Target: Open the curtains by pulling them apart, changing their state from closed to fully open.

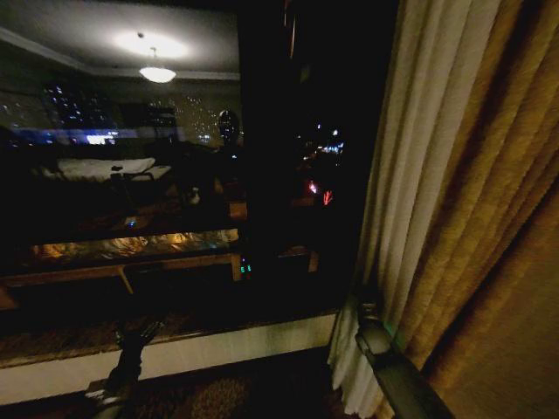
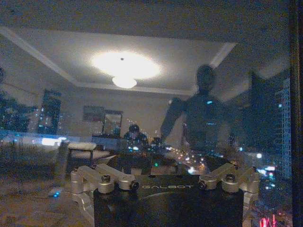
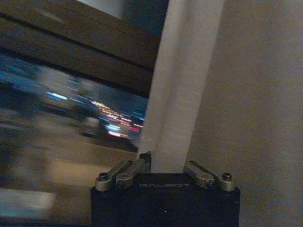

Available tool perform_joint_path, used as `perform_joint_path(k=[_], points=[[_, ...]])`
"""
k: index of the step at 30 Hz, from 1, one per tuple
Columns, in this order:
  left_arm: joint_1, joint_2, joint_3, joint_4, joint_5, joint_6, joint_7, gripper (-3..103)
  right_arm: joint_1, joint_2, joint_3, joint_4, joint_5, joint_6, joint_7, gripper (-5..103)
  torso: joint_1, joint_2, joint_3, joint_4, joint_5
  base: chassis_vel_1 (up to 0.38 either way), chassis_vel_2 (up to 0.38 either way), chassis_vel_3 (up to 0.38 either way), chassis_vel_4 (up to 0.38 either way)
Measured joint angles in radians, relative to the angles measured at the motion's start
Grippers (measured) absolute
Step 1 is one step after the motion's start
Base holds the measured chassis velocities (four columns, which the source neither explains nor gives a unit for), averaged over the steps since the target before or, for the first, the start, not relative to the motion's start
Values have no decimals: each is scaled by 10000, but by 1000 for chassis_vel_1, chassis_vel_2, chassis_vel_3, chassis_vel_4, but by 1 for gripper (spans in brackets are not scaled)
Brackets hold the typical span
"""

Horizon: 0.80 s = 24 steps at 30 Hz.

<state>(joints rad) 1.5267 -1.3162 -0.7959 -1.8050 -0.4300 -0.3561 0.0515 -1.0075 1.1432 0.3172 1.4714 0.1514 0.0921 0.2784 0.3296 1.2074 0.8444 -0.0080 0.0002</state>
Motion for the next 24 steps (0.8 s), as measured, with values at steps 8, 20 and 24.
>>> perform_joint_path(k=[8,20,24], points=[[0,0,0,0,0,0,0,100,-1301,-552,-335,2028,2247,349,-2271,51,-1,1,-1,-2,-1,0,0,0,0],[0,0,0,0,0,0,0,100,-2210,-525,-296,2754,2104,756,-2210,90,0,0,-1,-1,-2,0,0,0,0],[0,0,0,0,0,0,0,100,-2270,-474,-200,2784,1936,850,-2188,100,-1,0,-1,0,-3,0,0,0,0]])
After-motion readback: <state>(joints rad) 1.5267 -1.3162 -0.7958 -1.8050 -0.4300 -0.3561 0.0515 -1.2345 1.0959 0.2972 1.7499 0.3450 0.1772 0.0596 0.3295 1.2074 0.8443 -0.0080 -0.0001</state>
